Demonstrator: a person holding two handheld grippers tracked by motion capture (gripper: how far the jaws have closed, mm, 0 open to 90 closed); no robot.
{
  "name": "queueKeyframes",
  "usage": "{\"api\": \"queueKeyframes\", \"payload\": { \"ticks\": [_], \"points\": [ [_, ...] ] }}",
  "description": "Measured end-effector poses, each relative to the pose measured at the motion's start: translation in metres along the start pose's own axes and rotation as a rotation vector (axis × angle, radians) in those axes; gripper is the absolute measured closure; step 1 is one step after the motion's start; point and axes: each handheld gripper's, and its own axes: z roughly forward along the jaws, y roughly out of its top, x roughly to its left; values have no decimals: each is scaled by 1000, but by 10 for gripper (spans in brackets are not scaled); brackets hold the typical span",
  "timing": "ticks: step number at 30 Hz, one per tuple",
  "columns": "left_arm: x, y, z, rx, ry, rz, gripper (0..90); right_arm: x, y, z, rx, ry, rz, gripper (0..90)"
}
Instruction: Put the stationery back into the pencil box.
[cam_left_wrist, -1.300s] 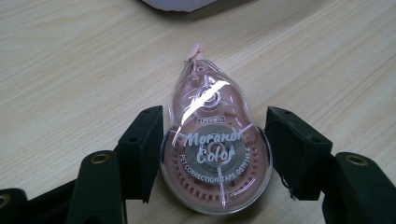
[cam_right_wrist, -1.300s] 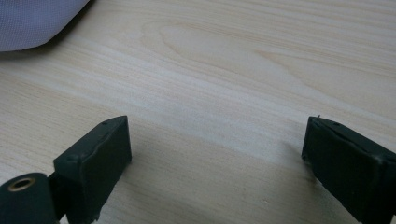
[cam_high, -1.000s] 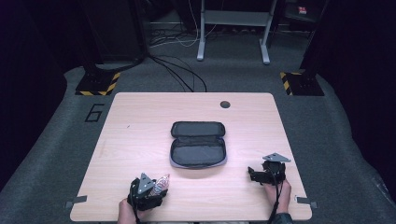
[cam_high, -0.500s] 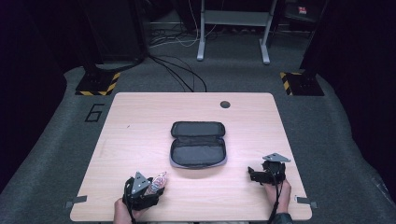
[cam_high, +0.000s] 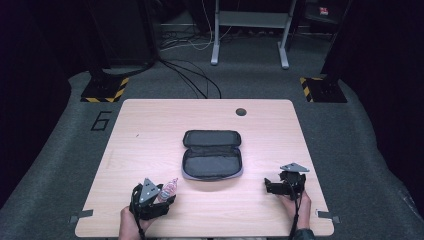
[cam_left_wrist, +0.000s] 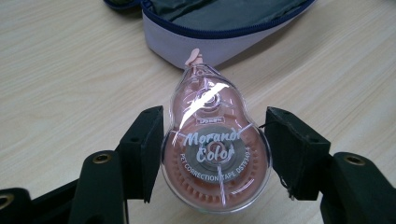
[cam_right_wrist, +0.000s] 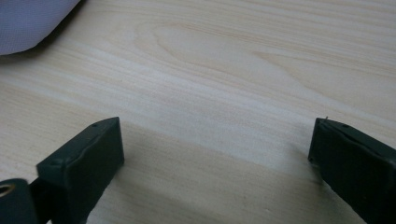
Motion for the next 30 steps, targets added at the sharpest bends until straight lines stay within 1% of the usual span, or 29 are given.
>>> {"api": "queueKeyframes", "payload": {
  "ticks": [1,2,3,4,7,8,10,12,13,15,16,17,18,19,20,21,22,23,24,27,29,30],
  "points": [
    [0,1,0,-5,1,-3,396,0,1,1,4,-1,-4,3],
    [1,3,-1,-5,2,7,395,1,1,2,3,-4,2,0],
    [1,3,-1,-5,2,7,395,1,1,2,3,-4,2,0],
    [1,7,-1,-9,2,13,395,0,1,1,7,-2,-8,0],
    [1,11,0,-22,5,9,395,0,1,1,7,-2,-8,0],
    [2,15,0,-28,5,16,395,0,1,1,7,-1,-7,0],
    [2,17,0,-28,6,21,396,0,1,2,7,-1,-7,0],
    [4,22,1,-36,-4,16,395,0,1,1,8,-1,-8,0],
    [6,24,2,-37,0,21,396,-1,1,1,7,-1,-10,0],
    [6,24,2,-36,-3,17,395,-1,1,1,8,2,-13,0],
    [8,27,4,-37,-7,19,396,-1,1,1,9,4,-13,0],
    [8,29,6,-49,3,20,395,-1,1,1,8,4,-14,0],
    [8,29,6,-49,3,20,396,-1,1,1,8,4,-14,0],
    [9,33,8,-37,-9,28,396,0,1,2,5,5,-6,0],
    [9,35,9,-35,-10,38,395,-1,1,2,5,5,-8,0],
    [9,35,9,-35,-10,38,395,0,1,2,6,5,-6,0],
    [9,38,12,-34,-10,48,395,0,1,2,5,6,-7,0],
    [9,38,12,-34,-10,48,395,0,1,2,5,6,-7,0],
    [9,43,14,-34,-15,51,395,0,1,2,5,5,-7,0],
    [9,47,17,-36,-19,57,395,0,1,2,5,6,-10,0],
    [9,53,21,-42,-32,53,395,0,1,2,3,9,-15,0],
    [9,55,23,-38,-40,54,395,0,1,2,4,11,-17,0]
  ]
}}
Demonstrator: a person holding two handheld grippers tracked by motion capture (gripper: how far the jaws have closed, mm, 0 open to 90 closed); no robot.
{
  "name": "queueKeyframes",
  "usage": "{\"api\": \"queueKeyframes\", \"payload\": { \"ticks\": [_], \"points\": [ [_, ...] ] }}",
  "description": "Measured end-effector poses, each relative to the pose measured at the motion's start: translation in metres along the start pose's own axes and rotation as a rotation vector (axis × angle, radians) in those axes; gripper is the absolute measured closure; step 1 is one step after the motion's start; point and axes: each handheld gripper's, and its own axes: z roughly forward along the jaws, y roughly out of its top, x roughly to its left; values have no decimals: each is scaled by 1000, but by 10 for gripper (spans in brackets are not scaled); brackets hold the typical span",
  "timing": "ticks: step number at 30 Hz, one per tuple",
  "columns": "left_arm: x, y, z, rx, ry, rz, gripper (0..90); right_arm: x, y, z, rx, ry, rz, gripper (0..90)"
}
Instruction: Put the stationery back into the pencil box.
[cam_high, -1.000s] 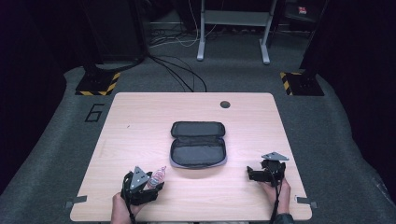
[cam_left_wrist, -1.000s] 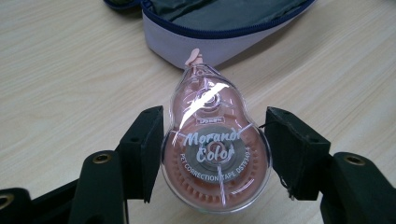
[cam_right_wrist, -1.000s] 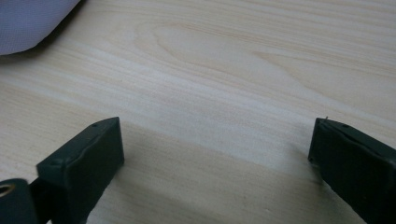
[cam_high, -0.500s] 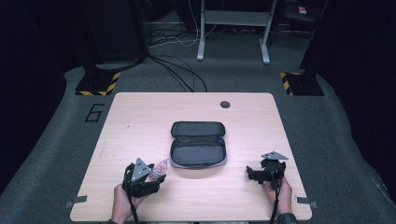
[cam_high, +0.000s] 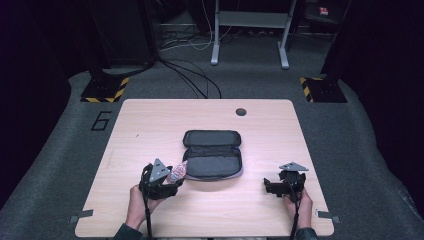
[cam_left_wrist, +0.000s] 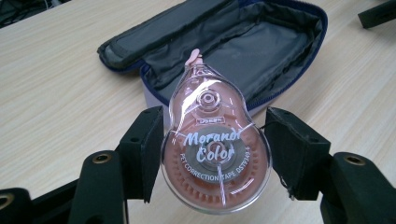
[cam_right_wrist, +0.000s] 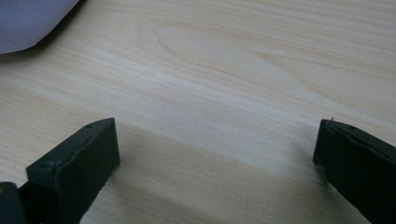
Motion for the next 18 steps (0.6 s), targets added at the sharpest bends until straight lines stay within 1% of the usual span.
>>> {"api": "queueKeyframes", "payload": {
  "ticks": [2,3,4,5,7,8,9,10,11,13,14,17,18],
  "points": [
    [1,2,1,2,2,8,395,0,0,0,0,0,-1,0],
    [2,5,5,-5,-5,7,395,0,0,0,0,0,-1,0],
    [2,7,7,-6,-15,0,395,0,0,0,0,0,-1,0],
    [2,7,7,-6,-15,0,395,0,0,0,0,0,-1,0],
    [3,11,12,-5,-33,-3,395,0,0,0,0,5,-5,0],
    [3,12,14,-7,-34,-11,395,0,0,0,-1,6,-5,0],
    [3,12,14,-7,-34,-11,395,0,0,0,-1,6,-5,0],
    [4,15,18,-8,-40,-9,395,0,0,0,5,8,-8,0],
    [4,17,19,-4,-42,-3,395,0,0,0,2,7,-8,0],
    [4,18,21,-4,-43,-4,395,0,0,0,4,7,-8,0],
    [5,21,25,-1,-48,2,395,0,0,0,3,7,-8,0],
    [4,25,30,-5,-46,1,395,0,0,0,1,7,-8,0],
    [5,28,33,0,-61,2,395,0,0,0,3,7,-8,0]
  ]
}}
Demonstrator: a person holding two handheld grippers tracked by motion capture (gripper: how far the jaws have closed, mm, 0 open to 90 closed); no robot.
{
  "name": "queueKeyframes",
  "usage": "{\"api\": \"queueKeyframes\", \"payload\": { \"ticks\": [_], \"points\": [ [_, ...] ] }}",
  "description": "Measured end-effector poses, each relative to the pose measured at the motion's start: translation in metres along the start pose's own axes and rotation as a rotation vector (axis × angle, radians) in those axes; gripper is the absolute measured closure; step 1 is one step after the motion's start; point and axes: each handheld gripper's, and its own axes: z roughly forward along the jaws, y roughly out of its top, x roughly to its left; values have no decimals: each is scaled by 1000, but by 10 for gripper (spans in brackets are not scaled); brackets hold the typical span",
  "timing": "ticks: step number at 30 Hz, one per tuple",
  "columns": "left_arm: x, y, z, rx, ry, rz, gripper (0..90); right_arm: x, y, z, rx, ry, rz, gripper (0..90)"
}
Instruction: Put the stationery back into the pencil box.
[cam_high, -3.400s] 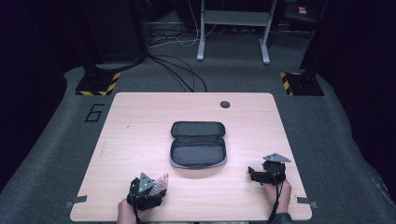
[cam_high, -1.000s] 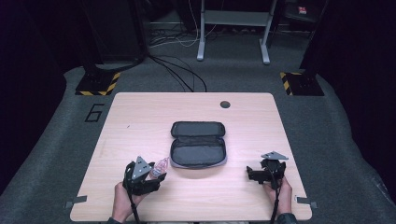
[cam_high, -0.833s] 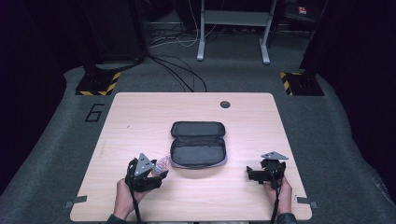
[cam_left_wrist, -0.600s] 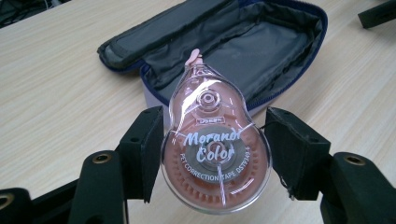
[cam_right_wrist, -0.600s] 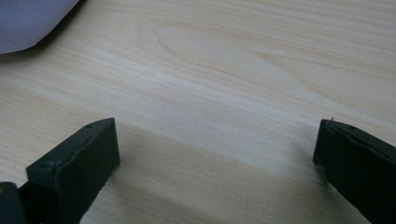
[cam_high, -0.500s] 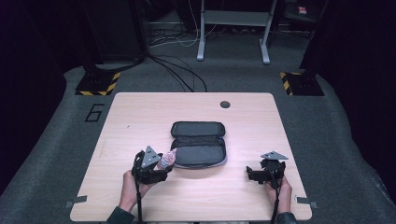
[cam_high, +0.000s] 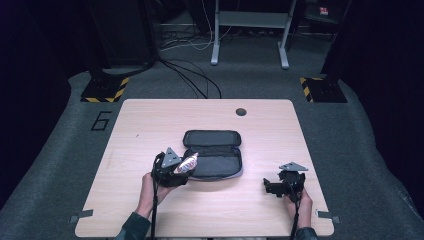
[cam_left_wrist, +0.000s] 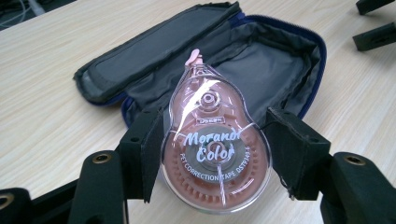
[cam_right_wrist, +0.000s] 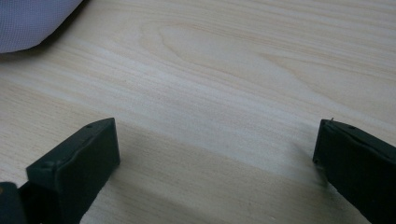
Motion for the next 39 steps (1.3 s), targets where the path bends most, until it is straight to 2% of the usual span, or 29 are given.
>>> {"api": "queueKeyframes", "payload": {
  "ticks": [7,9,11,16,21,24,28,29,30,32,35,36,39],
  "points": [
    [2,10,16,-9,-15,6,395,0,0,0,0,0,0,0],
    [1,15,23,5,-30,9,395,0,0,0,0,1,0,0],
    [1,16,26,8,-31,15,395,0,0,0,2,2,-1,0],
    [-3,22,44,32,-53,27,395,0,0,0,0,1,-1,0],
    [-7,25,56,54,-63,40,395,0,0,0,1,2,-2,0],
    [-11,25,67,70,-75,26,395,0,0,0,1,1,-1,0],
    [-13,25,76,81,-77,28,394,0,0,0,0,1,-1,0],
    [-12,26,77,89,-82,41,395,0,0,0,-1,0,-1,0],
    [-14,26,79,86,-75,28,394,0,0,0,0,1,-1,0],
    [-14,26,82,105,-71,40,394,0,0,0,-1,1,-1,0],
    [-15,26,85,101,-75,29,394,0,0,0,0,1,-1,0],
    [-15,26,87,122,-70,30,394,0,0,0,1,1,-2,0],
    [-14,26,90,129,-63,36,394,0,0,0,2,1,-1,0]
  ]
}}
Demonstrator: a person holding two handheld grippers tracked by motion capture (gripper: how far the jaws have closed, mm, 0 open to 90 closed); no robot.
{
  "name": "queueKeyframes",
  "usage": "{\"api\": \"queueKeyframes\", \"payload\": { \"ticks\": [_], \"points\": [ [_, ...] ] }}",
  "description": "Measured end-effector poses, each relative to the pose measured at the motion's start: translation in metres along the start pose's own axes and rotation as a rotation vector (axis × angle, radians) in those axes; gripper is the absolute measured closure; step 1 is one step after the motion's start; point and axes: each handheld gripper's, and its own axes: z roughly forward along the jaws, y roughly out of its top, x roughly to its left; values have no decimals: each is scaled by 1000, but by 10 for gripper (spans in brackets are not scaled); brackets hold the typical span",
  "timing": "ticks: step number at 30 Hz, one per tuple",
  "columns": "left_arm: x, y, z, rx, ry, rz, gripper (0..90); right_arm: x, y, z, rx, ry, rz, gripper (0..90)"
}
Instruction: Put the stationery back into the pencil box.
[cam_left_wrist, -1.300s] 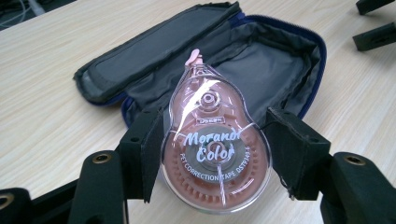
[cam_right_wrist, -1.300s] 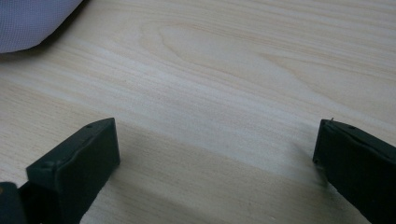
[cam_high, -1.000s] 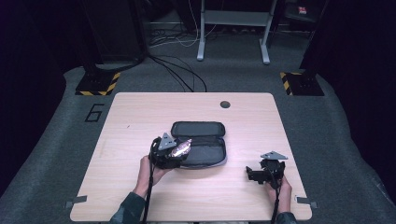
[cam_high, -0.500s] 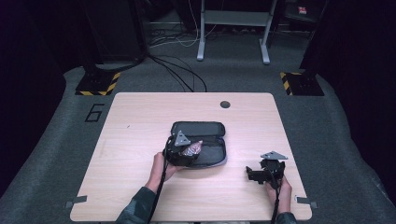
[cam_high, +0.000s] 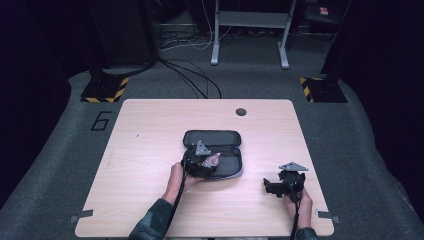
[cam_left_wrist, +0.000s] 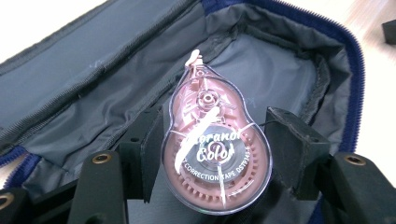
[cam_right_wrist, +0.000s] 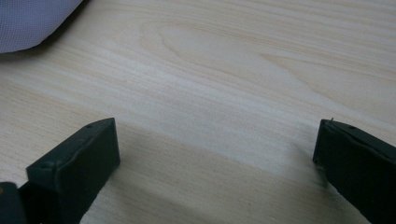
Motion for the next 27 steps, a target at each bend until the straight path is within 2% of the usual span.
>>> {"api": "queueKeyframes", "payload": {
  "ticks": [1,2,4,6,10,14,18,19,22,26,27],
  "points": [
    [-1,-1,1,4,-6,-18,394,0,0,0,-1,0,0,0],
    [0,0,2,10,6,-7,394,0,0,0,-1,0,0,0],
    [0,0,4,16,-8,-17,394,0,0,0,-2,-1,0,0],
    [-1,0,5,21,7,-15,393,0,0,0,-1,-1,0,0],
    [0,-1,8,41,7,-15,391,0,0,0,-1,-1,0,0],
    [2,-2,8,48,-13,-34,358,0,0,0,-2,0,0,0],
    [4,-2,3,31,-19,-37,246,0,0,0,-1,-1,0,0],
    [4,-1,0,20,-26,-52,226,0,0,0,-1,-1,0,0],
    [6,-1,-6,2,-24,-62,175,0,0,0,-2,-1,0,0],
    [6,-1,-14,-20,-25,-68,152,0,0,0,-2,-1,0,0],
    [6,-1,-22,-33,-32,-65,150,0,0,0,-1,0,0,0]
  ]
}}
